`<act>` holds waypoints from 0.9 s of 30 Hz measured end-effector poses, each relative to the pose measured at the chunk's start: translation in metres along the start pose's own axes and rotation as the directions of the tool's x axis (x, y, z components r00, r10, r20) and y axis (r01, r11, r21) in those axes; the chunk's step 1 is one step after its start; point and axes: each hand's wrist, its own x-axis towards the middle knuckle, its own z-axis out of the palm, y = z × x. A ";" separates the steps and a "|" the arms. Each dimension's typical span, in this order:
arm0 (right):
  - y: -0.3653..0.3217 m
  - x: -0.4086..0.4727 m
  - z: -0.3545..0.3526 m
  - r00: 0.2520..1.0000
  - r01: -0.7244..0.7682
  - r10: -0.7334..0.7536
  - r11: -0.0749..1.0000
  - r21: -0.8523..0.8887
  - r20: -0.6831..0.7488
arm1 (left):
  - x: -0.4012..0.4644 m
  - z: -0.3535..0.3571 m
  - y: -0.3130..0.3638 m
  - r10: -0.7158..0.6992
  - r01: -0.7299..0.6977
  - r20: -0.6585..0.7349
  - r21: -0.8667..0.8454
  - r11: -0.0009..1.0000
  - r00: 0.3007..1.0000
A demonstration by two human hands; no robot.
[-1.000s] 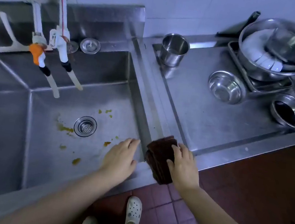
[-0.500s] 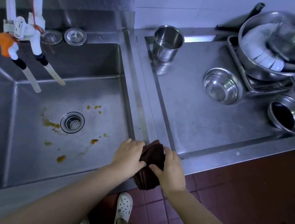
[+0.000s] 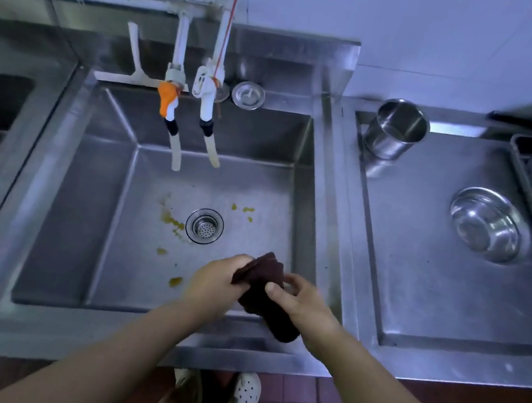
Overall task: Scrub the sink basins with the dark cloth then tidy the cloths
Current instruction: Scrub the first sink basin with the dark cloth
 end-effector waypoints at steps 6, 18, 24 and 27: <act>-0.014 0.055 0.066 0.990 -0.142 0.142 0.990 -0.011 0.006 | 0.021 -0.038 -0.069 -0.114 0.112 -0.018 -0.077 0.991 0.993; 0.011 0.158 0.059 0.956 -0.033 -0.276 0.223 -0.974 -0.096 | 0.071 -0.086 -0.197 -0.307 0.308 0.048 -0.030 0.951 0.951; 0.040 0.176 0.061 0.967 -0.095 0.248 0.138 -0.986 -0.058 | 0.095 -0.078 -0.215 -0.301 0.296 0.113 0.057 0.953 0.947; 0.052 0.191 0.058 0.970 -0.086 0.240 0.176 -0.981 -0.042 | 0.105 -0.067 -0.217 -0.278 0.269 0.127 0.085 0.960 0.952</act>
